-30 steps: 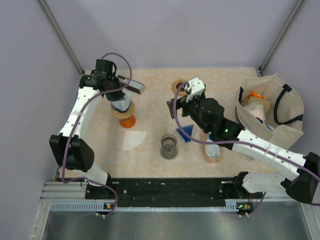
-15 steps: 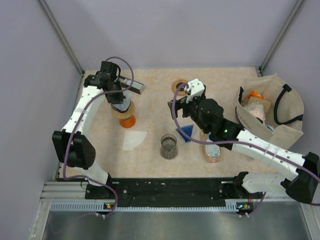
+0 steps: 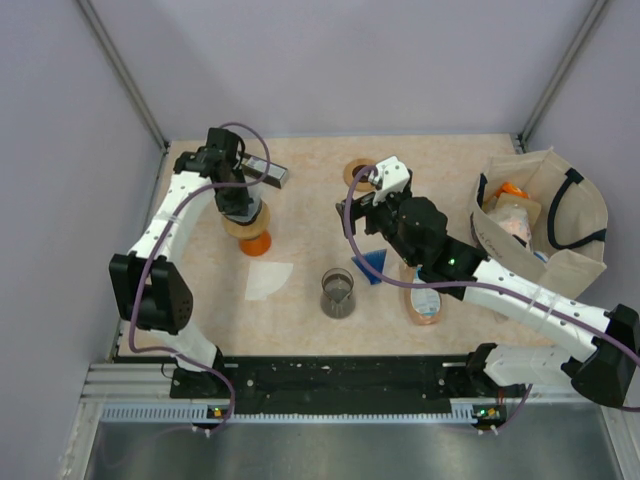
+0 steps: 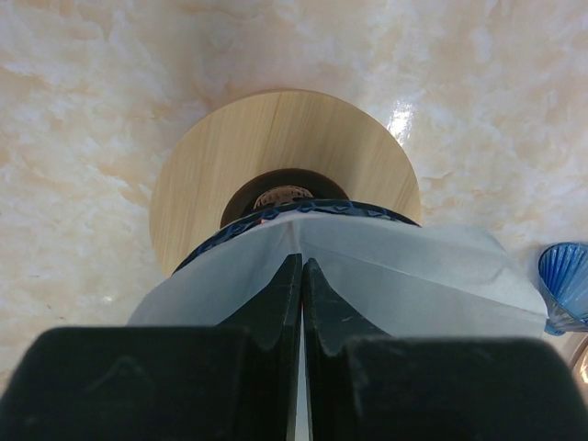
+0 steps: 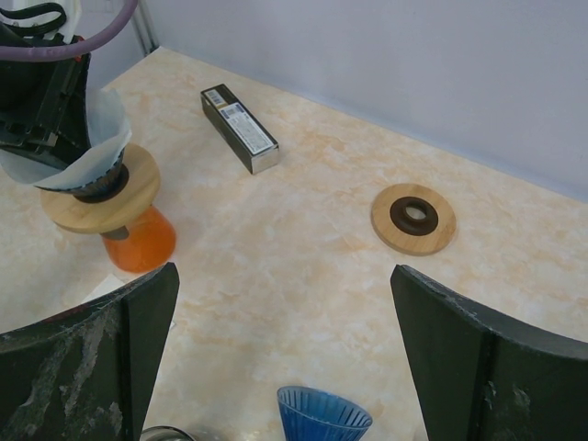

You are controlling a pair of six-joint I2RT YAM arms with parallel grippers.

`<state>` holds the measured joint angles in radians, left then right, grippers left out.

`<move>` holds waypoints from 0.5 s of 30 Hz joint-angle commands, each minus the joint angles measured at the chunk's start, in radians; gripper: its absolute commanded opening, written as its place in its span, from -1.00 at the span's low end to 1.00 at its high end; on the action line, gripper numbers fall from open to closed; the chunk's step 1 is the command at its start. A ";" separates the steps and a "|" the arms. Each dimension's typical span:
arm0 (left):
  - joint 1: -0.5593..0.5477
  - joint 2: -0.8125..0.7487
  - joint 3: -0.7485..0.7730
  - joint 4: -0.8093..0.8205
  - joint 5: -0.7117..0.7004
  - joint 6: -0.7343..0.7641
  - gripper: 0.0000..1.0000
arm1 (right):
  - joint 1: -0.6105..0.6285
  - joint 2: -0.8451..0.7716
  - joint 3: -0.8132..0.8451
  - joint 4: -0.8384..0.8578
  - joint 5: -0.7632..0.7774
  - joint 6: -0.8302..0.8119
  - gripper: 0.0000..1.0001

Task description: Place the coffee filter in the dripper

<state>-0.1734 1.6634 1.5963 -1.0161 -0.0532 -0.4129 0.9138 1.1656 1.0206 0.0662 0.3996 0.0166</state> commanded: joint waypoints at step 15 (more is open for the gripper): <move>-0.005 0.045 -0.032 0.017 0.004 0.000 -0.92 | -0.007 -0.017 -0.005 0.037 0.022 -0.012 0.98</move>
<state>-0.1734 1.7004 1.5753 -1.0149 -0.0463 -0.4129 0.9134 1.1656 1.0206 0.0666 0.4000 0.0105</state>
